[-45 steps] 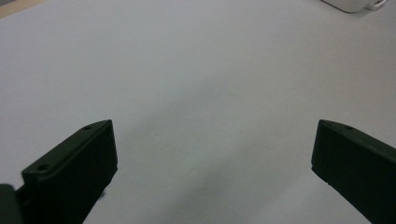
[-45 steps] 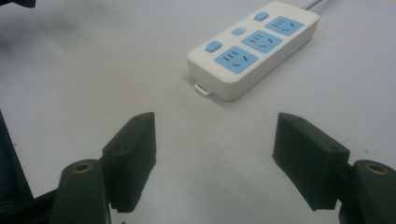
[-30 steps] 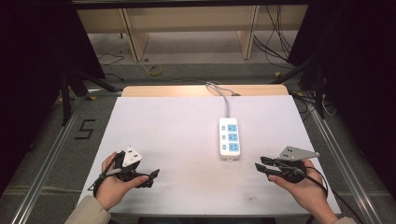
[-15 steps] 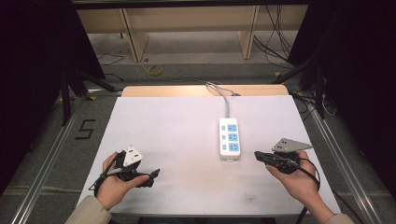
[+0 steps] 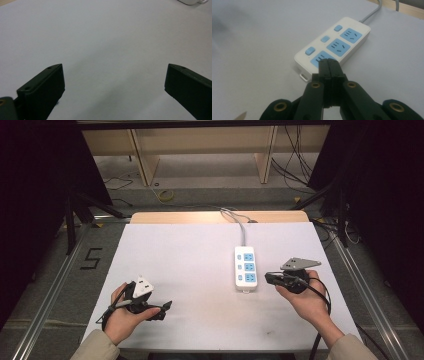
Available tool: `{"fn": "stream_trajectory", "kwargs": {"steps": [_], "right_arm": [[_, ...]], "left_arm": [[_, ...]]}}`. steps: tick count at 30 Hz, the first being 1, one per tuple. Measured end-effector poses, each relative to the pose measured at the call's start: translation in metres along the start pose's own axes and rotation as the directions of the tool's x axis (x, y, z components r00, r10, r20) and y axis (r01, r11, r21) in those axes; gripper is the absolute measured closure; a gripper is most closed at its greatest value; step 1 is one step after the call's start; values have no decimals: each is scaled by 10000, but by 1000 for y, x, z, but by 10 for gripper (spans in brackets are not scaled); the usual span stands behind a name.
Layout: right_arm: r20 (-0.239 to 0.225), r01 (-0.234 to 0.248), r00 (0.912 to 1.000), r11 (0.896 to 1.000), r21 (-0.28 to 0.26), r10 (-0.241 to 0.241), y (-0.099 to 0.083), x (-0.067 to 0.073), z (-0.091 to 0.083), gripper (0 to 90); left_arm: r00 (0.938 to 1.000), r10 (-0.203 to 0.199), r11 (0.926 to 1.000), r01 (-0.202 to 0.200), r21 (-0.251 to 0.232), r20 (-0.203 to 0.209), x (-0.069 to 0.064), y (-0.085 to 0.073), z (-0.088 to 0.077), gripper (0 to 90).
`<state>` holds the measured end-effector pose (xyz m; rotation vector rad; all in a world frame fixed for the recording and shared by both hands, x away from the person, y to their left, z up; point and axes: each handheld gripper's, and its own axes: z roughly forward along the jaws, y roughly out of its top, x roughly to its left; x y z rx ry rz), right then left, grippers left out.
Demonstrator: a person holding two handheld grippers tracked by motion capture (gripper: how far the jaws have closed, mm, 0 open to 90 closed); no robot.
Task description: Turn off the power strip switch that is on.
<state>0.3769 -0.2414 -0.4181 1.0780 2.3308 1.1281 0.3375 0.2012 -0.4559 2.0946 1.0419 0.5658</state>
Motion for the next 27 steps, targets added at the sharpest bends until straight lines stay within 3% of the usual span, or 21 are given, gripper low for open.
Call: {"fn": "stream_trajectory", "kwargs": {"steps": [13, 27], "right_arm": [[-82, -16, 10000, 9984, 564, 21, 20, 2, 19, 900], [-105, -201, 9997, 9967, 782, 210, 29, 1, 33, 900]], "left_arm": [[10000, 26, 10000, -26, 13, 15, -1, 1, 2, 25], [10000, 33, 10000, -33, -31, 42, -1, 1, 2, 25]]}}
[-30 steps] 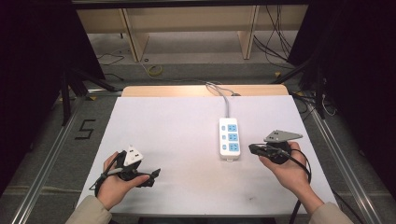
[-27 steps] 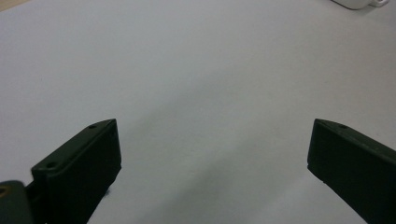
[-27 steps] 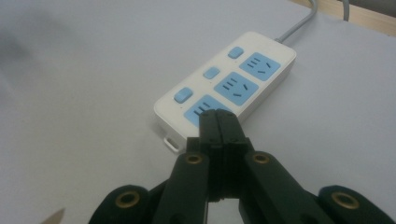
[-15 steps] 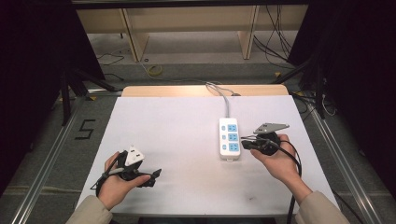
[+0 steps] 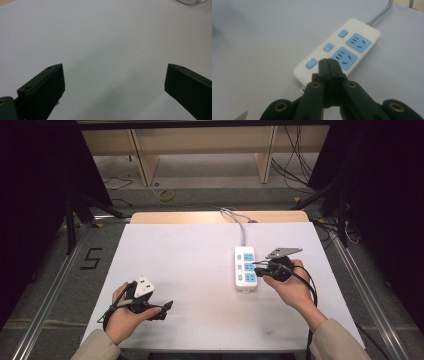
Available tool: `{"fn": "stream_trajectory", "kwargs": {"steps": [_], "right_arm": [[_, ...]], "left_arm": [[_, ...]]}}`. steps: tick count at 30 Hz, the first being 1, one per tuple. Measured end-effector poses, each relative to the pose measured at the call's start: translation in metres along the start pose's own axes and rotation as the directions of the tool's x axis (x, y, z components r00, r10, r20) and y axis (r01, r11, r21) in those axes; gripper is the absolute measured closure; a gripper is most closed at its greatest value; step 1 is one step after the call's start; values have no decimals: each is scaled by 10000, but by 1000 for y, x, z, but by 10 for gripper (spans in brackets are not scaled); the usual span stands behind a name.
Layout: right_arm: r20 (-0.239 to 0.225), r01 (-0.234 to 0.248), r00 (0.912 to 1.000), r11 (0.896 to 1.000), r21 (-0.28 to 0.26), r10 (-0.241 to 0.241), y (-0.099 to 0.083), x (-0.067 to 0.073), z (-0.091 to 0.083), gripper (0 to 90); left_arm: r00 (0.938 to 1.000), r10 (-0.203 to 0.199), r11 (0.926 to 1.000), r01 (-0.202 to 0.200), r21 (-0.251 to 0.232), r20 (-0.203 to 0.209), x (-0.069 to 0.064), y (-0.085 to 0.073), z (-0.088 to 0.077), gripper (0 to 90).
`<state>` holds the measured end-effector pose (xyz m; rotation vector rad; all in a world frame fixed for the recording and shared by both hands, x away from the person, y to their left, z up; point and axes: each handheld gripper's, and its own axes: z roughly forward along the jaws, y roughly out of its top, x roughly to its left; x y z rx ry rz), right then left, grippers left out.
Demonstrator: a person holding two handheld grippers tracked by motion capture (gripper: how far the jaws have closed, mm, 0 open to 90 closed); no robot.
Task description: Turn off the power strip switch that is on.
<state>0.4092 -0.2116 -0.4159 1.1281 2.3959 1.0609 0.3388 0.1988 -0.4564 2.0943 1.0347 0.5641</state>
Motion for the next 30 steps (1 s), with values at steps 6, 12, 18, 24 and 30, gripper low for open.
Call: {"fn": "stream_trajectory", "kwargs": {"steps": [6, 12, 18, 24, 30], "right_arm": [[39, -3, 10000, 10000, 14, 3, 5, 0, 4, 900], [92, -27, 10000, 10000, 41, 27, 8, -1, 7, 900], [129, -16, 9999, 10000, 20, 15, 12, 0, 11, 900], [152, -6, 9999, 10000, 78, 5, 13, 0, 14, 900], [171, 3, 9999, 9999, 124, -5, 17, 0, 17, 900]], "left_arm": [[10000, 43, 10000, -43, 45, -3, 1, 0, -1, 25], [10000, 36, 10000, -36, 23, -12, 1, 0, -1, 25], [10000, 25, 10000, -25, 19, -13, 1, 0, -1, 25], [10000, 6, 10000, -6, -2, -26, 1, 0, -1, 25], [10000, 16, 10000, -16, -1, -18, 1, 0, -1, 25]]}}
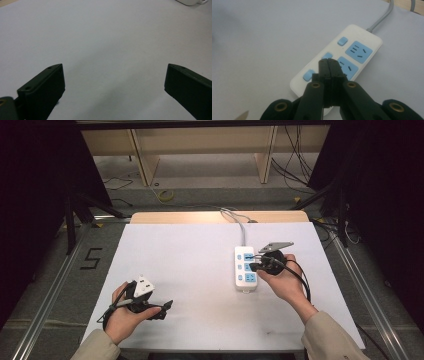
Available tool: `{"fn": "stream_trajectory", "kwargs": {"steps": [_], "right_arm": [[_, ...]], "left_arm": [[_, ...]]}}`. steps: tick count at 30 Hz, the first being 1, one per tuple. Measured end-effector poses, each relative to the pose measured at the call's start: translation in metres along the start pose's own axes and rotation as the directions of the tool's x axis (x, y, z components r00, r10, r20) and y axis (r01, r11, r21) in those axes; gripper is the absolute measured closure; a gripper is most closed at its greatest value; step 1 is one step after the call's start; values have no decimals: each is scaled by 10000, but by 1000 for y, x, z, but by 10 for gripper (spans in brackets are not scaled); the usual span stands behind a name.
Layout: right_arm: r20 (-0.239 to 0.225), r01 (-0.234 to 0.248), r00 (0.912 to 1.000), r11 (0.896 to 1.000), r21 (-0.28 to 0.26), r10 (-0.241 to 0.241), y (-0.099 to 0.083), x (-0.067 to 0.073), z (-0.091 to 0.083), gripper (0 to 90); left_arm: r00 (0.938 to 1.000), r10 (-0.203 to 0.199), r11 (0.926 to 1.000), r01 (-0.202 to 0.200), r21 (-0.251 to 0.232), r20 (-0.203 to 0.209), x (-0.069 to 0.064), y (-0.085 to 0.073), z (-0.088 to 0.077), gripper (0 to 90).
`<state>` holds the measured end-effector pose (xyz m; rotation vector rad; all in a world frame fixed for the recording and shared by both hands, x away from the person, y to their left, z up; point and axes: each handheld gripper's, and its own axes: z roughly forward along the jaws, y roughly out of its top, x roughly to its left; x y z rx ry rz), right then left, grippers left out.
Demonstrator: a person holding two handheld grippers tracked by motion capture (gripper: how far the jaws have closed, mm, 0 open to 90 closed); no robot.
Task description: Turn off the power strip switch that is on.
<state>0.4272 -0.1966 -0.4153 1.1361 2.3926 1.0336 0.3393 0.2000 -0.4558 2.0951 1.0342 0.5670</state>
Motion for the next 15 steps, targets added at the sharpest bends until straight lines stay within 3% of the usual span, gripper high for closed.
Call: {"fn": "stream_trajectory", "kwargs": {"steps": [15], "right_arm": [[1, -90, 10000, 9998, 186, 90, 4, -2, 7, 900]], "left_arm": [[10000, -18, 10000, 18, 6, -7, 0, 0, 0, 26]]}}
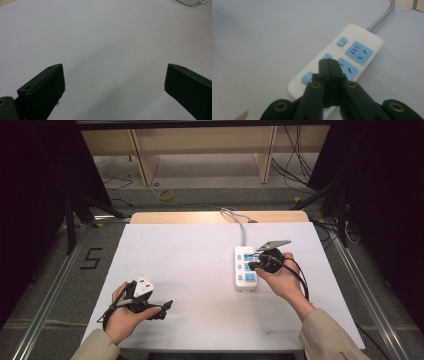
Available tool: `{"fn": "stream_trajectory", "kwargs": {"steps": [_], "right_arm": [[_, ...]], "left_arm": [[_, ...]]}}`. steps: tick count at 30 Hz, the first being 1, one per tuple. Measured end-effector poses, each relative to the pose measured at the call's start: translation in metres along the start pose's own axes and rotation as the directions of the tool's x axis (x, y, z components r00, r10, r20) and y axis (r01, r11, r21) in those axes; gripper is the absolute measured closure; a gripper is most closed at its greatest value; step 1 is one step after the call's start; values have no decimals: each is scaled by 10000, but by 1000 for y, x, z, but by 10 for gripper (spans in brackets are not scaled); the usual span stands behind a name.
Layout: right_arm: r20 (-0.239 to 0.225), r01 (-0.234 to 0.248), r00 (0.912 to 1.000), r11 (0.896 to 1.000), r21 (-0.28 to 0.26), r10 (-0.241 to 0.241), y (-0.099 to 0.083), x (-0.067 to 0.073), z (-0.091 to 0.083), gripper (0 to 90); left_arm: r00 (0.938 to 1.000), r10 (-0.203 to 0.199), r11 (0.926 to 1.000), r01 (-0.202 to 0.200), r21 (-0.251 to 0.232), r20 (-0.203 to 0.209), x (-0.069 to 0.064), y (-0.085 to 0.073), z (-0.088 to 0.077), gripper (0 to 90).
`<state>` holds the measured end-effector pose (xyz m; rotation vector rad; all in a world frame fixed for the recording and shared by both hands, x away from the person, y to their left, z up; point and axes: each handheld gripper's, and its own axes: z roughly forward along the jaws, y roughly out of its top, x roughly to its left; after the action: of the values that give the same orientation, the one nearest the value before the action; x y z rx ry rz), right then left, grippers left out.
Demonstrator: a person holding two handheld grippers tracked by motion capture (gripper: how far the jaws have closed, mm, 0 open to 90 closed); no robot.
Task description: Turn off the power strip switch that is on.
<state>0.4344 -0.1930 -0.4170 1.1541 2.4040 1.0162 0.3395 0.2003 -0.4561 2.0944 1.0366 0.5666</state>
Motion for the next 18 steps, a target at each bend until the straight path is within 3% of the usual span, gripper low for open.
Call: {"fn": "stream_trajectory", "kwargs": {"steps": [18], "right_arm": [[22, 70, 10000, 9999, 138, -70, 6, -1, 9, 900]], "left_arm": [[10000, 27, 10000, -27, 22, 24, 1, 0, 0, 27]]}}
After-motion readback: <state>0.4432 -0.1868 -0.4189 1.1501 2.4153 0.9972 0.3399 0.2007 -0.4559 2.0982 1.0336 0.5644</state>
